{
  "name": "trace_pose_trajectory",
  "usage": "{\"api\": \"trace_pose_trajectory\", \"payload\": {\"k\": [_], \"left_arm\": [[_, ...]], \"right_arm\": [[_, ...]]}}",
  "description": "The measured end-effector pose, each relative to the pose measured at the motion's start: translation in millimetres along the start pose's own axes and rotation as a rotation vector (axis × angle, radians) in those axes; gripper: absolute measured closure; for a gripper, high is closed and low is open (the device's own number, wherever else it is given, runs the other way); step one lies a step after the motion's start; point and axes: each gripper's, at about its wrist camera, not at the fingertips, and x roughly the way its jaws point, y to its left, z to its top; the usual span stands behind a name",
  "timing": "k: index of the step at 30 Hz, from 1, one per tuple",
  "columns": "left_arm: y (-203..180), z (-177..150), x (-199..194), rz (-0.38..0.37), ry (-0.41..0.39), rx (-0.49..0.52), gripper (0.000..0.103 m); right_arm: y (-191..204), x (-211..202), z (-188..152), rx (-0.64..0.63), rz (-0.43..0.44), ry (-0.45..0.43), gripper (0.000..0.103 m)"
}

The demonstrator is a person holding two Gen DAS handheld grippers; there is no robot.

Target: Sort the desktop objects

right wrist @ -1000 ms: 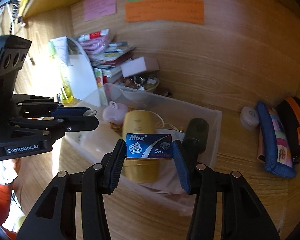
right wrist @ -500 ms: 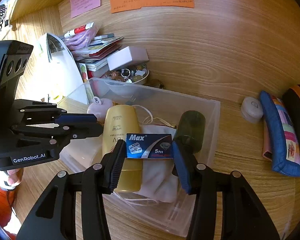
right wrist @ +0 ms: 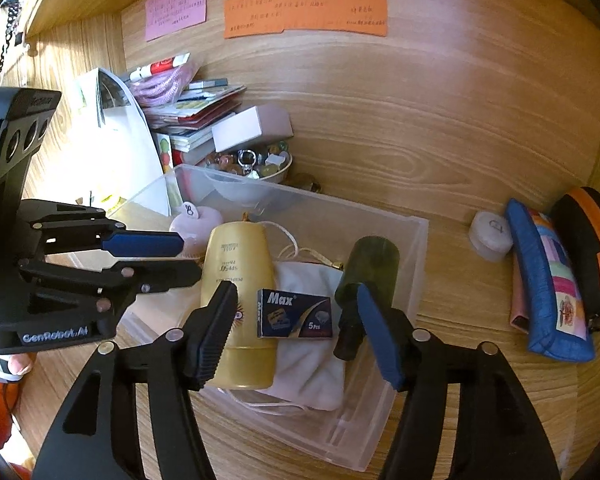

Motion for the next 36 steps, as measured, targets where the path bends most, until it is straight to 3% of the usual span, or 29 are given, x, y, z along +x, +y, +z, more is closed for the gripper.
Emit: {"api": "trace_pose_trajectory", "payload": {"k": [7,14,17,19,24,28,36], "left_arm": [[0.0,-0.4,-9.5,0.037,-0.022,-0.021,0.038],[0.5,-9.1,-28.5,0.124,-0.045,-0.051,0.032],[-1.3,-11.8,-38.3,0.157,-0.061,-0.056,0.025],[-2.3,-12.8,-45.9,0.181,-0.073,-0.068,0.011],[-10.7,-17.4,-72.6,0.264,-0.135,-0.08,0.007],[-22.0,-21.7,-90.0,0.324,-0.176,-0.077,0.005],[-41.9,-35.4,-113.6,0.314,-0.2,-0.094,0.004]], "right_arm": [[-5.5,-10.1,2.2,0.035,0.002,-0.022,0.034],[-6.1,-22.7,3.5,0.058,-0.015,-0.023,0.033],[-6.4,-31.1,1.9,0.07,-0.008,-0.024,0.031],[-5.6,-37.6,0.6,0.078,-0.012,-0.03,0.03],[-2.9,-59.1,-5.1,0.1,-0.035,-0.058,0.02],[1.2,-76.1,-11.7,0.106,-0.045,-0.079,0.019],[11.7,-115.3,-25.1,0.091,-0.102,-0.133,0.013]]}}
